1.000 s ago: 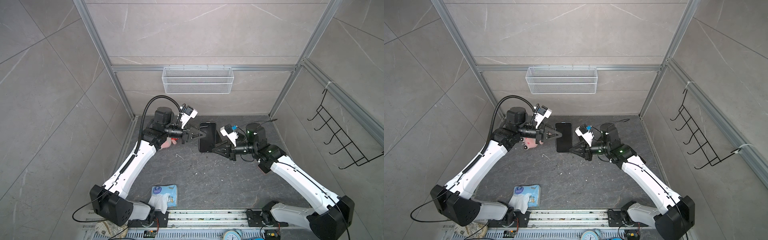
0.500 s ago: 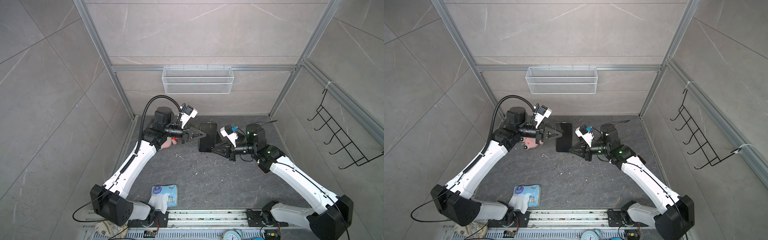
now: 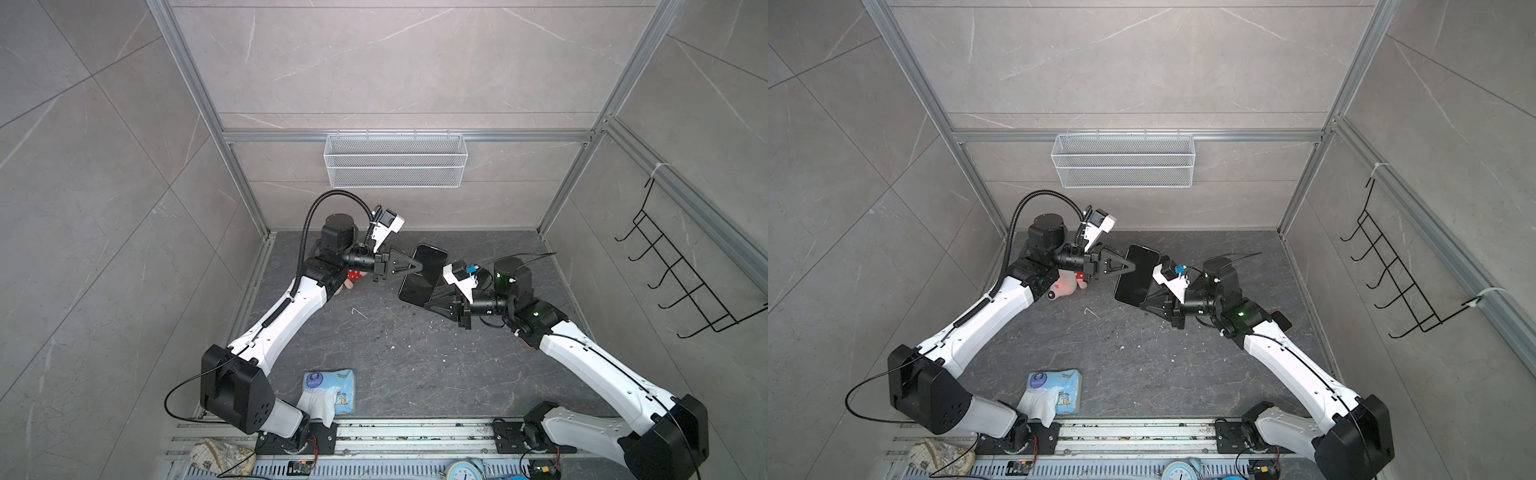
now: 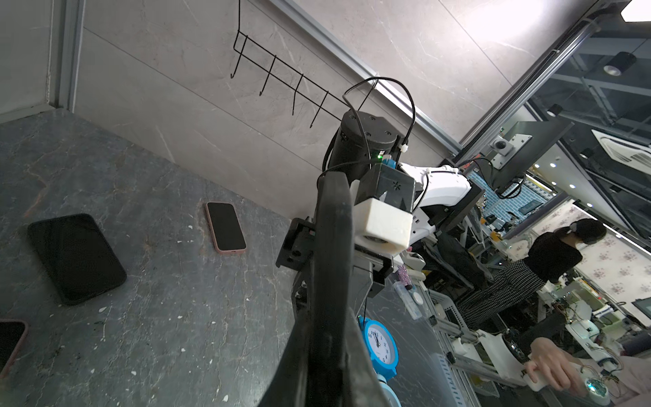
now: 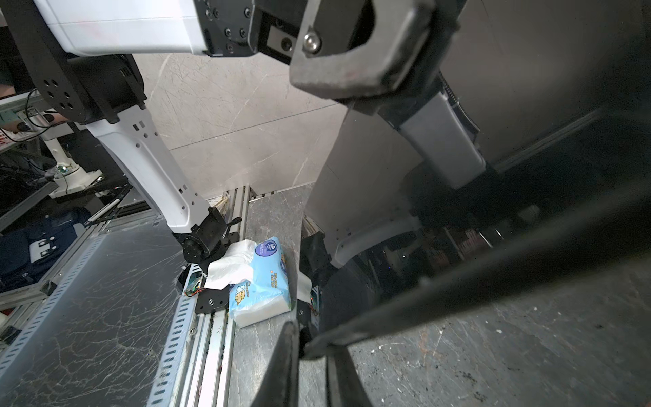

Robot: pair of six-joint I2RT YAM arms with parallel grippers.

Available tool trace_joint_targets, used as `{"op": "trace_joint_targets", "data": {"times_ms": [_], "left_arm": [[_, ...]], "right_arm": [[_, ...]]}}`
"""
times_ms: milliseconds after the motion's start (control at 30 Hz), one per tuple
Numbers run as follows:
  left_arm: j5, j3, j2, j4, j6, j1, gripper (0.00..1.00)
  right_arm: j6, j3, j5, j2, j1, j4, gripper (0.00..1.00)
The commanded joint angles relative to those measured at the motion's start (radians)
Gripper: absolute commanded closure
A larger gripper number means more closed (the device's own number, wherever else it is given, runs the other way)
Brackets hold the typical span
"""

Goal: Take the phone out of the phone case
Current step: Remove the phone case from the phone.

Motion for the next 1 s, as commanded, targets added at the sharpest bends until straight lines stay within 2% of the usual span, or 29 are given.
{"op": "trace_joint_targets", "data": {"times_ms": [0,200,400,500,700,833,967], "left_arm": [[-0.088,-0.003,0.039,0.161,-0.273,-0.041,1.00],[-0.129,-0.021,0.069,0.223,-0.361,-0.053,1.00],[-0.168,-0.031,0.084,0.219,-0.395,-0.096,1.00],[-0.183,-0.043,0.080,0.225,-0.401,-0.112,1.00],[-0.214,-0.093,0.041,0.279,-0.434,-0.111,1.00],[-0.299,-0.155,-0.029,0.323,-0.466,-0.082,1.00],[-0.439,-0.270,-0.109,0.502,-0.623,-0.019,1.00]], "right_arm": [[-0.151,-0.013,-0.014,0.017,0.046,0.141,1.00],[-0.170,-0.005,-0.003,0.017,0.046,0.190,1.00],[-0.162,-0.023,0.080,0.020,0.046,0.268,1.00],[-0.113,-0.053,0.157,0.018,0.046,0.353,1.00],[0.018,-0.119,0.206,0.009,0.045,0.473,1.00],[0.112,-0.192,0.211,-0.039,0.044,0.495,0.83],[0.239,-0.281,0.316,-0.112,0.044,0.500,0.65]]}}
